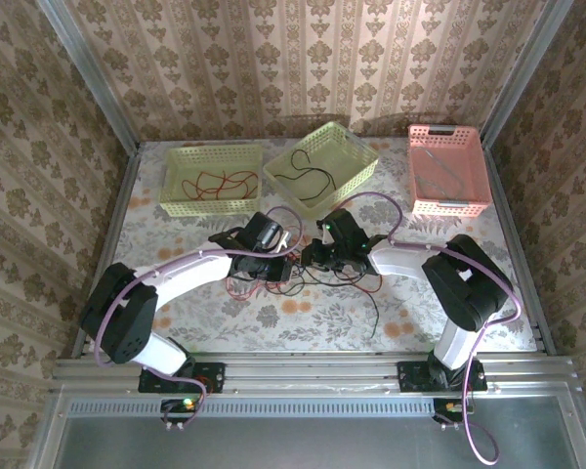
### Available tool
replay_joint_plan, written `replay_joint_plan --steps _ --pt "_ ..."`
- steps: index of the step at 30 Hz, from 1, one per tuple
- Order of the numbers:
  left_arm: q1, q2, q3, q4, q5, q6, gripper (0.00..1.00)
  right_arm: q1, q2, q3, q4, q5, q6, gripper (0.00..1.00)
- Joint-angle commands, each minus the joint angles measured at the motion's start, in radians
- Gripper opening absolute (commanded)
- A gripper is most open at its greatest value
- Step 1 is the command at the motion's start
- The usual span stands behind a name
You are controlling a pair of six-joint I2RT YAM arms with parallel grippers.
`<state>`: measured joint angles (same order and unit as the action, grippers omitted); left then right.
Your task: Untangle the cables
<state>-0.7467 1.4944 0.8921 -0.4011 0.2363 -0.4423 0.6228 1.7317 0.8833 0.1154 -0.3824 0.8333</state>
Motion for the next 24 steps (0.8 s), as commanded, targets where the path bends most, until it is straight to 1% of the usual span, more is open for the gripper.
replay_joint_plan --steps 1,3,12,19,22,24 --pt "-0.007 -0.025 0.013 -0.039 -0.024 0.038 0.09 0.006 -0.012 0.030 -0.021 -0.006 -0.013 0.05" --pt "-0.005 -0.039 0.018 -0.052 -0.031 0.048 0.00 0.006 -0.023 0.032 -0.032 0.004 -0.018 0.01" --pt "0.009 -0.160 0.063 -0.119 -0.029 0.068 0.00 0.006 -0.067 0.074 -0.139 0.058 -0.089 0.00" --pt "0.053 -0.274 0.077 -0.150 -0.011 0.059 0.00 0.017 -0.076 0.107 -0.187 0.061 -0.112 0.31" --pt "0.084 -0.328 0.099 -0.163 0.016 0.055 0.00 0.023 -0.087 0.112 -0.191 0.066 -0.117 0.38" --pt "0.100 -0.360 0.129 -0.177 0.033 0.056 0.00 0.023 -0.100 0.117 -0.200 0.076 -0.128 0.40"
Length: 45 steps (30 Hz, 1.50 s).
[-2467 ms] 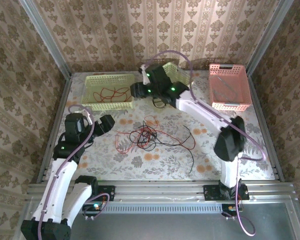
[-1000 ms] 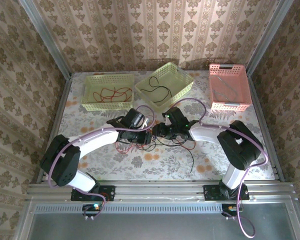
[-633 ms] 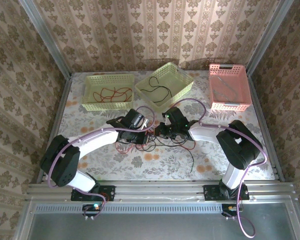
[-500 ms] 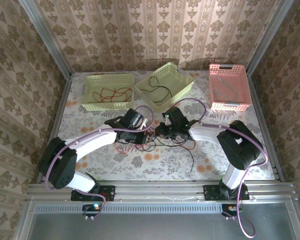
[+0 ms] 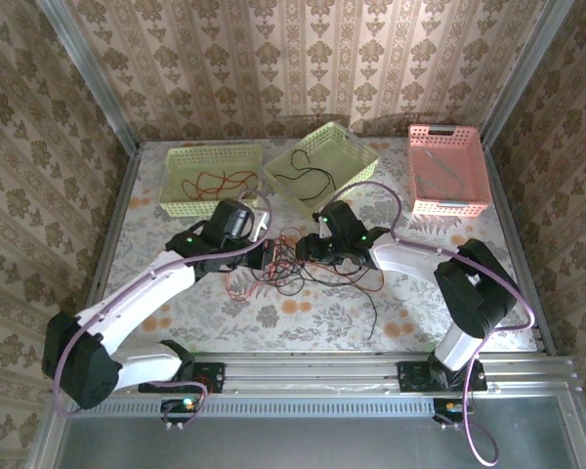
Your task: Untangle the cables
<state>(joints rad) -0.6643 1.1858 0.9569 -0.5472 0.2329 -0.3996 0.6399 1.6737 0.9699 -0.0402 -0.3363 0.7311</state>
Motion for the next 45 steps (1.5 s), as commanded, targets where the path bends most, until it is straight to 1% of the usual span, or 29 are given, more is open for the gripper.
replay_joint_plan --steps 1,3,9,11,13,17,19,21,24,27,29,34,37,39,45 --pt "0.027 -0.066 0.087 -0.038 0.053 0.014 0.00 0.006 -0.049 0.036 -0.052 0.039 -0.033 0.41" --pt "0.035 -0.092 0.132 -0.042 0.086 0.022 0.00 0.007 -0.065 0.042 -0.062 0.049 -0.047 0.42" --pt "0.046 -0.126 0.259 -0.076 0.120 0.057 0.00 0.013 -0.125 0.065 -0.045 0.027 -0.087 0.46" --pt "0.051 -0.129 0.287 -0.083 0.141 0.061 0.00 0.017 -0.158 0.069 -0.026 0.018 -0.107 0.49" --pt "0.054 -0.132 0.308 -0.081 0.144 0.060 0.00 0.024 -0.200 0.076 -0.023 0.042 -0.137 0.51" --pt "0.061 -0.134 0.327 -0.072 0.143 0.070 0.00 0.026 -0.273 0.078 -0.034 0.118 -0.184 0.55" --pt "0.065 -0.127 0.318 -0.070 0.143 0.068 0.00 0.026 -0.275 0.080 -0.053 0.154 -0.202 0.55" --pt "0.066 -0.126 0.299 -0.059 0.148 0.059 0.00 0.026 -0.304 0.082 -0.069 0.170 -0.212 0.55" --pt "0.070 -0.135 0.260 -0.033 0.149 0.047 0.00 0.026 -0.293 0.074 -0.073 0.171 -0.211 0.55" --pt "0.078 -0.141 0.244 -0.029 0.149 0.039 0.00 0.026 -0.289 0.066 -0.049 0.150 -0.201 0.55" --pt "0.084 -0.143 0.241 -0.028 0.149 0.035 0.00 0.029 -0.289 0.067 -0.022 0.115 -0.212 0.55" --pt "0.092 -0.138 0.244 -0.022 0.166 0.031 0.00 0.058 -0.307 0.092 0.032 0.088 -0.302 0.57" --pt "0.094 -0.135 0.243 -0.019 0.166 0.028 0.00 0.062 -0.289 0.134 0.037 0.035 -0.318 0.57" --pt "0.095 -0.137 0.235 -0.015 0.164 0.022 0.00 0.071 -0.249 0.165 0.025 0.008 -0.326 0.57" --pt "0.104 -0.149 0.212 -0.003 0.152 0.011 0.00 0.110 -0.184 0.184 0.016 -0.012 -0.300 0.51"
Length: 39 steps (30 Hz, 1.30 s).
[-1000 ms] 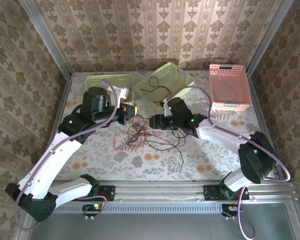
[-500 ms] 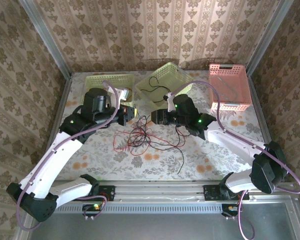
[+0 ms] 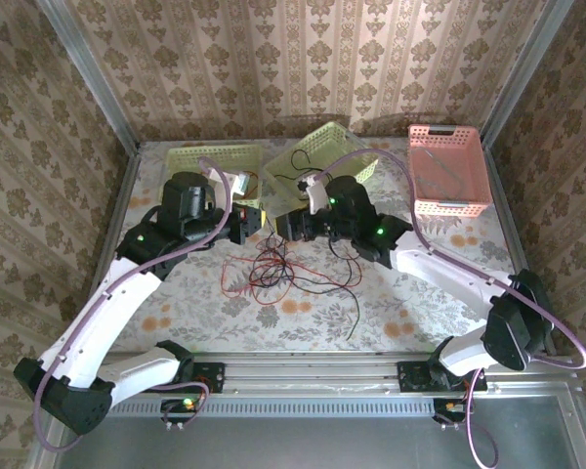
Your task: Untangle the cables
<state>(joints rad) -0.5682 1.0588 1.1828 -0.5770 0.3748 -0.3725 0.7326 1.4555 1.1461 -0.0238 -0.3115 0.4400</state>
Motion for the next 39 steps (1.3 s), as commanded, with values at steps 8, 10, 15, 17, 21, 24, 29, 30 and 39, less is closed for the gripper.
replay_joint_plan --steps 8,10,15,17,21,24,29,30,39 --pt "0.031 -0.029 -0.020 0.024 0.019 -0.017 0.00 0.036 0.039 -0.046 0.005 -0.002 0.031 0.50" --pt "0.037 -0.031 -0.026 0.033 0.022 -0.020 0.00 0.037 0.044 -0.053 0.002 0.002 0.040 0.51" --pt "0.044 -0.032 -0.038 0.045 0.030 -0.028 0.00 0.044 0.069 -0.047 -0.002 -0.013 0.057 0.38" --pt "0.047 -0.035 -0.041 0.045 0.030 -0.029 0.00 0.045 0.077 -0.048 -0.007 -0.001 0.057 0.27" --pt "0.061 -0.045 -0.043 0.038 0.030 -0.023 0.00 0.045 0.072 -0.060 -0.011 0.020 0.058 0.04" --pt "0.088 -0.059 -0.042 0.031 0.014 -0.026 0.00 0.039 0.047 -0.094 -0.026 0.063 0.054 0.00" --pt "0.192 -0.081 0.002 0.026 0.026 -0.029 0.00 -0.006 -0.005 -0.200 -0.050 0.119 0.058 0.00" --pt "0.211 -0.081 0.015 0.024 0.034 -0.027 0.00 -0.022 -0.023 -0.228 -0.049 0.126 0.062 0.00" --pt "0.316 -0.064 0.119 0.066 0.110 -0.058 0.00 -0.119 -0.109 -0.378 -0.116 0.188 0.047 0.00"
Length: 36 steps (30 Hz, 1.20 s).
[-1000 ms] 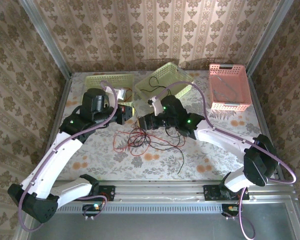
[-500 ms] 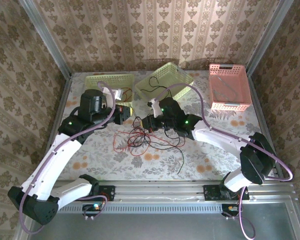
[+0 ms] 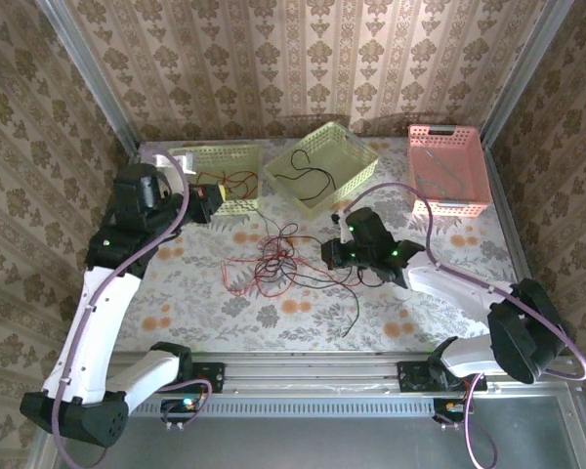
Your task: Untangle the cables
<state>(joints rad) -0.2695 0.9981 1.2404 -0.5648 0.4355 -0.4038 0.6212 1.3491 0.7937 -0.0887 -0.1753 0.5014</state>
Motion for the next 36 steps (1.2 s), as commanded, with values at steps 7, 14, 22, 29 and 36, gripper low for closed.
replay_joint_plan --steps 7,14,22,29,36 --pt "0.026 0.055 0.255 0.045 0.078 -0.024 0.00 -0.051 0.004 -0.133 -0.014 0.078 0.019 0.00" --pt "0.026 0.100 0.408 0.090 0.118 -0.073 0.00 -0.067 0.028 -0.180 0.014 0.073 0.017 0.00" --pt "0.018 0.196 0.590 0.130 0.191 -0.162 0.00 -0.066 0.103 -0.201 0.061 0.039 0.029 0.00" --pt "-0.053 0.245 0.642 0.131 0.186 -0.173 0.00 -0.050 -0.077 -0.077 -0.050 0.003 -0.061 0.39" --pt "-0.154 0.289 0.702 0.085 0.148 -0.143 0.00 0.047 -0.114 0.181 0.074 -0.052 -0.298 0.69"
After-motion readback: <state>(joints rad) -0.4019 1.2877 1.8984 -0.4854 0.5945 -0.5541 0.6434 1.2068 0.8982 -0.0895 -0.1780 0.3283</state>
